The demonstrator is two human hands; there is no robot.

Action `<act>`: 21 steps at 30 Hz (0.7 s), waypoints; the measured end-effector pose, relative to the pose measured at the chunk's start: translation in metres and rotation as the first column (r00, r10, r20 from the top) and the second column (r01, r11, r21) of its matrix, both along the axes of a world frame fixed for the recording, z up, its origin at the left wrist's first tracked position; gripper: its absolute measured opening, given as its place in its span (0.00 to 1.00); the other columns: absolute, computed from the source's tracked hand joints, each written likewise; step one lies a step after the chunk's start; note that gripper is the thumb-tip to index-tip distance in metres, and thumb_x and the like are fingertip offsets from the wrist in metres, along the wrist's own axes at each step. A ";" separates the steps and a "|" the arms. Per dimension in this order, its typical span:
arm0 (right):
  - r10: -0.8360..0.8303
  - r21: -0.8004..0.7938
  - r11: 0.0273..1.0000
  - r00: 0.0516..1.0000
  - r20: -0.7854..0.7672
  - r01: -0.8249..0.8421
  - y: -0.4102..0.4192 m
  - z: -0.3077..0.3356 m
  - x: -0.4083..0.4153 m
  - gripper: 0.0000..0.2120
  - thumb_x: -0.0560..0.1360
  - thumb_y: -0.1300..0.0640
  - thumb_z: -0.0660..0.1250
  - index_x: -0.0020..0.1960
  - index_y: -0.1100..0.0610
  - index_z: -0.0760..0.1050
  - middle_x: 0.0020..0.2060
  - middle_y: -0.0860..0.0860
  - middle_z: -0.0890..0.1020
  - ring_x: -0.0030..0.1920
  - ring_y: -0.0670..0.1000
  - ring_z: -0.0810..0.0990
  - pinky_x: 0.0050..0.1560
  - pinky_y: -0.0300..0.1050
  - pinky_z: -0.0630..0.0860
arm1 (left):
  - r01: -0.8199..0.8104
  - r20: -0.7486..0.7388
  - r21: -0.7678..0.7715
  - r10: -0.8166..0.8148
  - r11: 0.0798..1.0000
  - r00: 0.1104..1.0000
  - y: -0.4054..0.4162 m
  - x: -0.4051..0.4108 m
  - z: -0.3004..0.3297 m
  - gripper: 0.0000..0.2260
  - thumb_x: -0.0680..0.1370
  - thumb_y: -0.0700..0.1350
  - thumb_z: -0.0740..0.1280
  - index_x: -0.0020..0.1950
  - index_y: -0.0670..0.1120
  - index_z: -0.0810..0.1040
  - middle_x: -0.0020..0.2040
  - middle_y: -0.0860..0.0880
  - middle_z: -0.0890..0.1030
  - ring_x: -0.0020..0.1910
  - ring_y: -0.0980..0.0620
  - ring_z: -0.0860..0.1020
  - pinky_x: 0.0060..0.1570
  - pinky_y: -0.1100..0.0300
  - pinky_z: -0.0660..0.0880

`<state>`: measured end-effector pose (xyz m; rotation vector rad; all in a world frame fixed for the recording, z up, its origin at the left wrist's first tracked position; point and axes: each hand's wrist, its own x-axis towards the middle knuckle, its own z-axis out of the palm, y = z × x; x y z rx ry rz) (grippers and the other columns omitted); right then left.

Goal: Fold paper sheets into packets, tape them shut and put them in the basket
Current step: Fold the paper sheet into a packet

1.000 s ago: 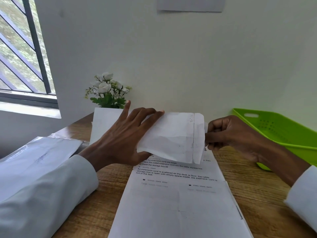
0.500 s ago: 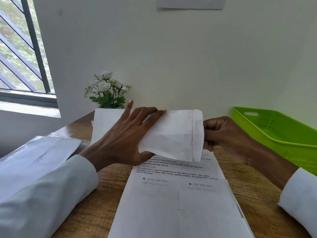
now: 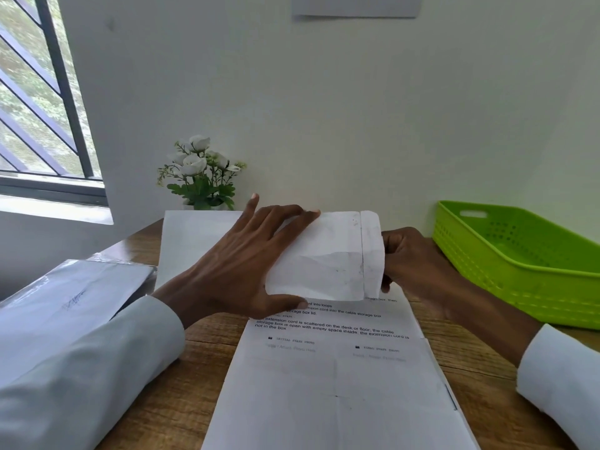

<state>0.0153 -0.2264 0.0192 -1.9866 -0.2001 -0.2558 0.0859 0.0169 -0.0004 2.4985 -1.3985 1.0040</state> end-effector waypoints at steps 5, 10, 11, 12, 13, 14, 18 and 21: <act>-0.039 0.074 0.996 0.999 -0.024 0.041 -0.014 0.001 0.002 0.15 0.71 0.76 0.65 0.41 0.61 0.85 0.31 0.55 0.85 0.28 0.51 0.81 0.27 0.39 0.75 | -0.119 -0.077 -0.268 0.102 0.956 0.992 0.015 0.011 0.005 0.46 0.68 0.74 0.61 0.78 0.48 0.57 0.73 0.48 0.63 0.73 0.51 0.60 0.74 0.38 0.52; -0.152 0.161 0.974 0.986 -0.076 0.162 -0.027 -0.005 0.008 0.15 0.70 0.76 0.64 0.42 0.62 0.85 0.33 0.60 0.85 0.30 0.54 0.76 0.26 0.41 0.71 | -0.420 -0.435 -0.678 0.131 0.603 0.891 0.028 0.029 0.006 0.34 0.74 0.68 0.58 0.73 0.49 0.60 0.69 0.44 0.65 0.65 0.49 0.65 0.62 0.48 0.66; -0.159 0.171 0.970 0.984 -0.084 0.172 -0.028 -0.005 0.008 0.16 0.70 0.76 0.64 0.41 0.61 0.86 0.32 0.60 0.85 0.30 0.54 0.75 0.26 0.41 0.70 | -0.468 -0.536 -0.684 0.050 0.560 0.843 0.029 0.032 0.004 0.33 0.74 0.69 0.58 0.73 0.50 0.60 0.66 0.45 0.66 0.63 0.49 0.67 0.60 0.49 0.68; -0.162 0.175 0.969 0.983 -0.092 0.176 -0.028 -0.005 0.008 0.17 0.70 0.77 0.63 0.39 0.60 0.86 0.30 0.59 0.84 0.28 0.53 0.74 0.25 0.41 0.68 | -0.502 -0.608 -0.686 -0.034 0.527 0.794 0.029 0.034 0.001 0.33 0.74 0.71 0.58 0.71 0.52 0.60 0.64 0.46 0.68 0.60 0.48 0.71 0.58 0.48 0.71; -0.160 0.171 0.969 0.982 -0.099 0.175 -0.028 -0.005 0.009 0.18 0.70 0.77 0.62 0.38 0.59 0.86 0.29 0.58 0.83 0.25 0.51 0.72 0.24 0.40 0.66 | -0.523 -0.649 -0.687 -0.103 0.505 0.754 0.030 0.035 -0.001 0.32 0.74 0.71 0.58 0.70 0.53 0.60 0.63 0.46 0.70 0.57 0.48 0.74 0.57 0.47 0.74; -0.158 0.161 0.972 0.982 -0.106 0.173 -0.028 -0.005 0.009 0.19 0.70 0.77 0.61 0.38 0.59 0.85 0.27 0.57 0.83 0.23 0.50 0.71 0.23 0.39 0.64 | -0.529 -0.666 -0.687 -0.143 0.499 0.732 0.030 0.036 -0.003 0.32 0.73 0.72 0.57 0.69 0.53 0.61 0.62 0.47 0.72 0.54 0.48 0.75 0.56 0.45 0.76; -0.140 0.108 0.981 0.977 -0.158 0.158 -0.029 -0.005 0.007 0.17 0.73 0.74 0.61 0.37 0.60 0.83 0.23 0.52 0.80 0.20 0.46 0.68 0.22 0.36 0.61 | -0.485 -0.674 -0.685 -0.220 0.544 0.705 0.026 0.036 -0.004 0.33 0.71 0.73 0.58 0.69 0.55 0.63 0.67 0.48 0.70 0.61 0.46 0.73 0.59 0.45 0.75; -0.126 0.101 0.985 0.979 -0.160 0.143 -0.033 -0.002 0.006 0.23 0.74 0.74 0.59 0.28 0.55 0.79 0.18 0.48 0.74 0.18 0.43 0.65 0.22 0.35 0.57 | -0.467 -0.640 -0.742 -0.300 0.482 0.707 0.023 0.036 -0.003 0.21 0.78 0.64 0.59 0.68 0.55 0.67 0.65 0.49 0.73 0.59 0.48 0.74 0.53 0.51 0.76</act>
